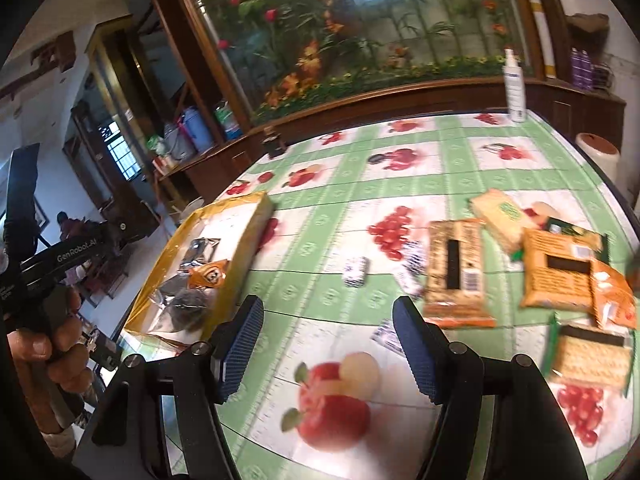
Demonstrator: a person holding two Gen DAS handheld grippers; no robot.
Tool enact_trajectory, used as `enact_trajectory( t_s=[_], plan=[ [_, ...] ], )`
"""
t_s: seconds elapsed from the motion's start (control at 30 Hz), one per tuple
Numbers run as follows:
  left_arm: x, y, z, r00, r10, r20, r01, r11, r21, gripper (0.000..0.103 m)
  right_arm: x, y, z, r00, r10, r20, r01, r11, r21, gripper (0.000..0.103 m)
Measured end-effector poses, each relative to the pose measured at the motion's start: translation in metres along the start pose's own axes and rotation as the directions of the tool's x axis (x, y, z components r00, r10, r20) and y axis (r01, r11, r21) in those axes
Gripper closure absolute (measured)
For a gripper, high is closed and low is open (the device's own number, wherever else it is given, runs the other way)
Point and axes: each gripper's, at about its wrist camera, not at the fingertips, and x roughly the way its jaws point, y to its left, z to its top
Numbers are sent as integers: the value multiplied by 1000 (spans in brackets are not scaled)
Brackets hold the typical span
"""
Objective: Organize snacks
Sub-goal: 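Lower both packets into the tray and open both tools to release, then withdraw both tools from the tray back toward the remaining snacks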
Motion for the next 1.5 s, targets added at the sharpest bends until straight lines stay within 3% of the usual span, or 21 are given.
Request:
enact_trajectory(
  t_s=[0.67, 0.97, 1.1, 1.23, 1.5],
  plan=[
    [-17, -32, -2, 1000, -9, 20, 8, 998, 60, 30, -36, -47, -18, 998, -53, 31, 51, 996, 69, 34],
    [-5, -49, -12, 998, -62, -32, 65, 994, 85, 30, -47, -61, -29, 995, -99, 27, 97, 992, 83, 33],
    [11, -77, -26, 982, -149, -116, 164, 977, 135, 30, -57, -75, -37, 988, -155, 20, 153, 984, 91, 33],
    [27, -109, -40, 954, -228, -196, 261, 952, 162, 30, -67, -93, -45, 979, -204, 11, 201, 973, 114, 33],
    [60, -155, -59, 915, -265, -305, 328, 927, 179, 30, -77, -120, -53, 971, -241, -5, 239, 960, 144, 33]
  ],
)
